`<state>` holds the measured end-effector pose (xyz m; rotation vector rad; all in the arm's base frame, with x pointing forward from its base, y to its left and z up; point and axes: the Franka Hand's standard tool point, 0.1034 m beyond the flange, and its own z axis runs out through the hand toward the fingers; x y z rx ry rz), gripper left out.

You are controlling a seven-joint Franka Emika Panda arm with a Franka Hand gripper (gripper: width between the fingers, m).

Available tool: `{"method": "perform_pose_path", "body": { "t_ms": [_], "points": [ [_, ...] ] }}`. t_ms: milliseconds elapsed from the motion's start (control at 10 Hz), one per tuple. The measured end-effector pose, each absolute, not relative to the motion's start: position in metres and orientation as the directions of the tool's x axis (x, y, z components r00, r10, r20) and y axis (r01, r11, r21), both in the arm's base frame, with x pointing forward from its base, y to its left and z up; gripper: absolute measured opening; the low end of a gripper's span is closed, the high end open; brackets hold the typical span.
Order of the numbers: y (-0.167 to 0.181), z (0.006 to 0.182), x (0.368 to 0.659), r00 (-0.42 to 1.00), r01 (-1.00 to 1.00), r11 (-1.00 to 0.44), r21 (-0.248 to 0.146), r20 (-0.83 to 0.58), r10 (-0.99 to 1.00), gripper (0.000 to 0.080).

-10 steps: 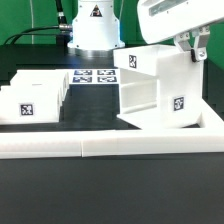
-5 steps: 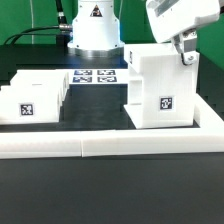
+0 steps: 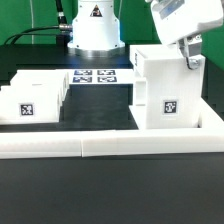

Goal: Assemble drawer

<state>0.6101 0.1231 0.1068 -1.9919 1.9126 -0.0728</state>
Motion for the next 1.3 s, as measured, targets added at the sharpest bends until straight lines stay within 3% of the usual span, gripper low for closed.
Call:
{"method": "perform_pose_path", "body": {
  "t_ms": [600,1200,1300],
  "points": [
    [0.132,0.105,0.647,0.065,-0.952,0.016,-0.306,-0.251,-0.966,0.0067],
    [0.127,0.105,0.652,0.044,-0.96,0.033,-0.276,-0.269,-0.962,0.0067],
    [0.127,0.104,0.652,0.045,-0.961,0.032,-0.275,-0.268,-0.962,0.0146]
  ]
}}
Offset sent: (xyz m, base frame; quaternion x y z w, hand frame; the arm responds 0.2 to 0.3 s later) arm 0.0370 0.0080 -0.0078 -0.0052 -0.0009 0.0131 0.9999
